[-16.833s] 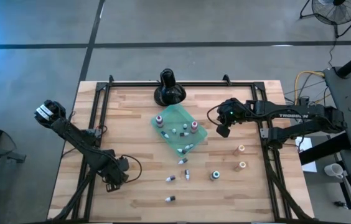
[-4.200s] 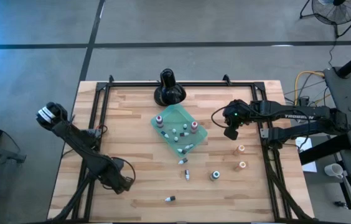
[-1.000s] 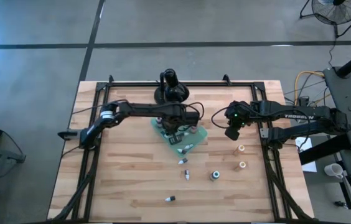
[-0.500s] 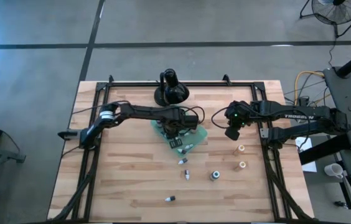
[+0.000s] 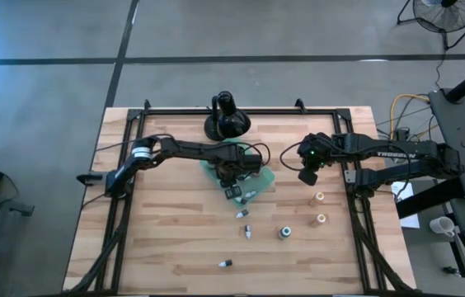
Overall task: Pick & Place food coloring
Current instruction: Put the small purple food coloring bottle into the green bin, then put the small black food coloring bottle into the green bin
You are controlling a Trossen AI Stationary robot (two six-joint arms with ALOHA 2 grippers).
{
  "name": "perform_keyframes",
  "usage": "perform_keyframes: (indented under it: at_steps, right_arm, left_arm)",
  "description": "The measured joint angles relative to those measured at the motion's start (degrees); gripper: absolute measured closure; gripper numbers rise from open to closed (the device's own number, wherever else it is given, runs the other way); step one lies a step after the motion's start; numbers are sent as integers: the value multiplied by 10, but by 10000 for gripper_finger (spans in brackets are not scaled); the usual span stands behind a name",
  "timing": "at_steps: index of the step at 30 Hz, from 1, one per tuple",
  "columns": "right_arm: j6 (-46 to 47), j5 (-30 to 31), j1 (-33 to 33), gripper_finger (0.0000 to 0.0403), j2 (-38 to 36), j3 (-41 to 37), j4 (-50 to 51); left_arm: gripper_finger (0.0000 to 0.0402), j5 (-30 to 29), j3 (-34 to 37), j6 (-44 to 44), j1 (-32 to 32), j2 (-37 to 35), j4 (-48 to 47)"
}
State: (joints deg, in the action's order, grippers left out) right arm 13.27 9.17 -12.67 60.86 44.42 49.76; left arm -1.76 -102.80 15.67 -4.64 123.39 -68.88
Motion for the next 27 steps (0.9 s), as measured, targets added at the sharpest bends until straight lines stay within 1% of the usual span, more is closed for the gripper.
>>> perform_keyframes:
  at_steps: [11, 13, 21, 27]
  right_arm:
    - [0, 0, 0, 365, 0, 0, -7]
    - [0, 0, 0, 365, 0, 0, -7]
    - [0, 0, 0, 365, 0, 0, -8]
    - [0, 0, 0, 365, 0, 0, -8]
  left_arm:
    - [358, 0, -1, 7, 0, 0, 3]
    - [350, 0, -3, 6, 0, 0, 3]
    - [295, 0, -13, 5, 0, 0, -16]
    - [283, -11, -15, 6, 1, -18, -29]
